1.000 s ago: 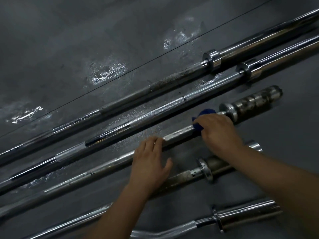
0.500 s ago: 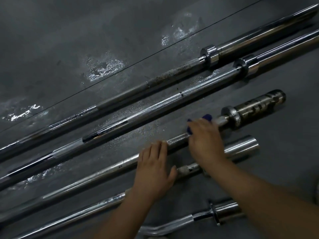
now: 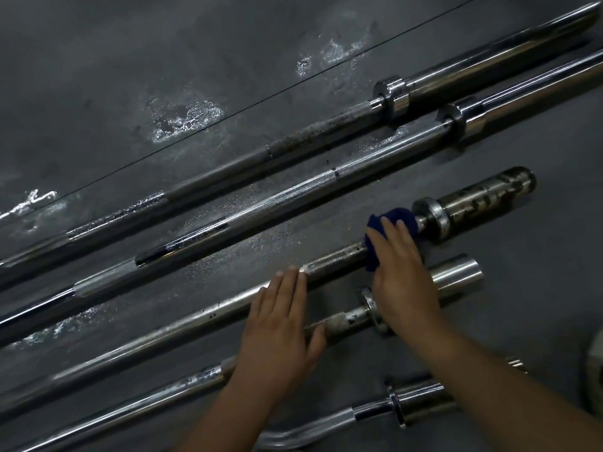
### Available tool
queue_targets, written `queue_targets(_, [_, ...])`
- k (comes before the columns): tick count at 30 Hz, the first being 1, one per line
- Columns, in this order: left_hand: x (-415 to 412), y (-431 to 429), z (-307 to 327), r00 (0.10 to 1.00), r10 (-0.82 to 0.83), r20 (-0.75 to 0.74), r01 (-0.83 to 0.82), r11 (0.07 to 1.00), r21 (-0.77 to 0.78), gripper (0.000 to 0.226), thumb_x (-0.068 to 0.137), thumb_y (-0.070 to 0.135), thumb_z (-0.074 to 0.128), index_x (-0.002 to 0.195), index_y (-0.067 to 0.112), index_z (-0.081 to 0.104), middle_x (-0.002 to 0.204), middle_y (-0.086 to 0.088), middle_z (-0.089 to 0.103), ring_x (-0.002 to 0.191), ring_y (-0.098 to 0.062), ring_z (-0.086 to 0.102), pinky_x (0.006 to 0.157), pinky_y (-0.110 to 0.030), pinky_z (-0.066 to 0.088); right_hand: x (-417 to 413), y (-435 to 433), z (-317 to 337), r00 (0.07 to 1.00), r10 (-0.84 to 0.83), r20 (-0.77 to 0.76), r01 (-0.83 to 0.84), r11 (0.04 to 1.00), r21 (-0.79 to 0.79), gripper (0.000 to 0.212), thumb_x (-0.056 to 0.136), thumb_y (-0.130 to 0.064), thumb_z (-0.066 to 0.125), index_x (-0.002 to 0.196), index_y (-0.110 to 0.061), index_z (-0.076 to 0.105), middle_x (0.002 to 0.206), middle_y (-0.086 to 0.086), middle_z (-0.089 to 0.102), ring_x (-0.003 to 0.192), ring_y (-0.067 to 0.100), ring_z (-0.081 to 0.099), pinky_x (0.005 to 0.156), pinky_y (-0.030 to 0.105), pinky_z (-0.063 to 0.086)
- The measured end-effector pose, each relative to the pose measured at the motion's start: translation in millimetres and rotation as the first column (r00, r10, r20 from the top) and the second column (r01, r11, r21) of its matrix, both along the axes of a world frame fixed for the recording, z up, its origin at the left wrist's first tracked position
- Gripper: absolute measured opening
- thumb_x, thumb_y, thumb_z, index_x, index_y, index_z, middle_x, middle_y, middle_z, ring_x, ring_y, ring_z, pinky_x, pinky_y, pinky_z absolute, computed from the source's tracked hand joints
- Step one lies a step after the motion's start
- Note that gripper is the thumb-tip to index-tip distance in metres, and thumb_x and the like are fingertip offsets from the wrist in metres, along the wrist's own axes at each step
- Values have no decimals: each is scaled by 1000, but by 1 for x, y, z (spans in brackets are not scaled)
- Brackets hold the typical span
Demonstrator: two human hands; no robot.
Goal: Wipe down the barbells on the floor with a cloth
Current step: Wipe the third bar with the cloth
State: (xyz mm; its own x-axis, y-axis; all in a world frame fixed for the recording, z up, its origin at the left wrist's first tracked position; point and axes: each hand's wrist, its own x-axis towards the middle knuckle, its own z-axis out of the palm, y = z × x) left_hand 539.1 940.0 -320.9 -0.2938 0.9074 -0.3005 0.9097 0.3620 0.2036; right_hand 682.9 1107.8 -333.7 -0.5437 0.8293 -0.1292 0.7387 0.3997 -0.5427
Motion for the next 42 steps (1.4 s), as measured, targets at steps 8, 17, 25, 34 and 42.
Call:
queue_targets(8, [-31,21,1,997,36,-72,-39,999,-31,84,88,60,28,156,10,27,164,-7,18,151,-26,20,120,-43,14,-25,71,2,989,139,-58,-138,990,16,52,83,8,47,132,-7,57,135,15,54,124,35,48,107,39,36])
queue_targets(17, [-36,21,0,996,44,-79,-49,996,-69,87,86,61,31,157,12,22,166,-5,12,153,-22,11,121,-40,10,-67,37,0,879,476,0,-469,866,173,35,77,-9,55,108,-18,68,108,6,66,103,30,59,95,42,45])
queue_targets(25, [-31,20,1,996,65,-58,-68,996,-51,88,85,61,33,156,11,26,165,-6,15,152,-23,15,121,-41,11,-73,1,2,914,404,-47,-398,912,101,47,76,-11,39,113,-14,68,118,8,65,114,28,54,104,44,38])
queue_targets(34, [-28,21,8,996,82,-46,-84,995,-58,88,83,60,32,156,10,28,165,-7,19,151,-25,19,120,-40,8,-62,19,10,949,315,-31,-309,943,125,45,74,-10,37,105,-11,71,105,11,67,101,32,60,90,42,46])
queue_targets(42, [-33,30,15,992,111,-64,-115,992,-53,81,78,55,38,147,13,42,148,-8,44,132,-30,41,109,-46,35,-41,58,14,984,167,56,-174,971,163,28,73,-8,49,92,-8,70,89,11,68,84,34,60,74,43,48])
